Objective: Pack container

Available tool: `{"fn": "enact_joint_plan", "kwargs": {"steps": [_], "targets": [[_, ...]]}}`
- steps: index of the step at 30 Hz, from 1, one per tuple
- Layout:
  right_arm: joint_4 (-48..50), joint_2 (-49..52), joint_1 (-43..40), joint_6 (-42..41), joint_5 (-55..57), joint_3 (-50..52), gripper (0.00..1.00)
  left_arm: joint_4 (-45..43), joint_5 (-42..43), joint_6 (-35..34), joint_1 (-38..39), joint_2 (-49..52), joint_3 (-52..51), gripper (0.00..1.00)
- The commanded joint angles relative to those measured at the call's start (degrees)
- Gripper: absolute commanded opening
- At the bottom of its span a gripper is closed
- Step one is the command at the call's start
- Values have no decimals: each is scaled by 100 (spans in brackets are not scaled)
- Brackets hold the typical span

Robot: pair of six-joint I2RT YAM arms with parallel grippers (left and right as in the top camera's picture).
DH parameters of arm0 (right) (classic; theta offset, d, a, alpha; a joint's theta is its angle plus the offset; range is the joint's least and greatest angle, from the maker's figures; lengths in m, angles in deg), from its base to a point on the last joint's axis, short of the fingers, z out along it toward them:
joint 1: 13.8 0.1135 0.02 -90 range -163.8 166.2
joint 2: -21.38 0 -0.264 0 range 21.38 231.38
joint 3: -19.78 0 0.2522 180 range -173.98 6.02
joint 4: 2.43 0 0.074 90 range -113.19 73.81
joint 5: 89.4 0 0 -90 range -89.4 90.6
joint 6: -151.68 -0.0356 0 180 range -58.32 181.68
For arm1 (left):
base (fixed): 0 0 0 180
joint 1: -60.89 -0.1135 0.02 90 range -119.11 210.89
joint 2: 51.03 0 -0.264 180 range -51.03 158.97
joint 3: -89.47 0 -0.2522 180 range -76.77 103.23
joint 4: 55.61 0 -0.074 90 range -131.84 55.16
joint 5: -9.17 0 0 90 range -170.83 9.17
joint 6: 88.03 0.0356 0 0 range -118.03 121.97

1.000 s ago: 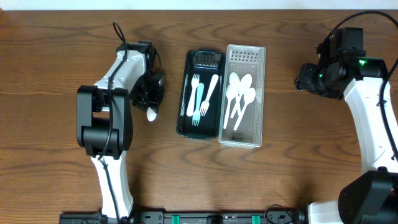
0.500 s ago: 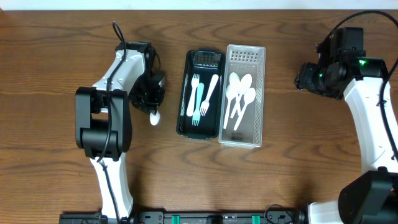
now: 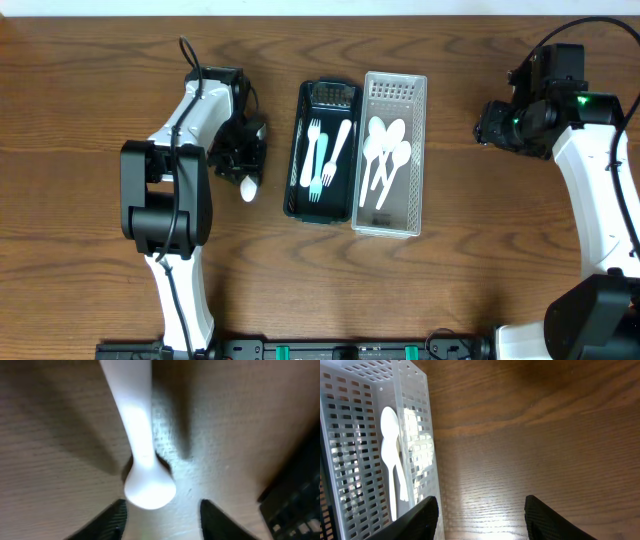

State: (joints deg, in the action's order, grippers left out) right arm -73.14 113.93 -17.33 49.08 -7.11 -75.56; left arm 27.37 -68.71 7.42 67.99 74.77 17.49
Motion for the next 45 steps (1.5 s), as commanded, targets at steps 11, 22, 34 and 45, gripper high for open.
{"fn": "enact_joint_plan", "kwargs": {"steps": [11,22,34,45], "targets": [[-7,7,-17,-61,-22,-2,59,-898,-772,-828,177,-146,-581,50],[-7,7,-20,-61,85,-2,60,-1467,-831,-905,168,-146,-1388,48],[9,7,-20,-63,81,-2,60,-1453,-660,-1008,173,-151,-1528,31],[-31,7,-20,-66,79,-2,60,-1381,-680,-966,164,-905,-1392,29]]}}
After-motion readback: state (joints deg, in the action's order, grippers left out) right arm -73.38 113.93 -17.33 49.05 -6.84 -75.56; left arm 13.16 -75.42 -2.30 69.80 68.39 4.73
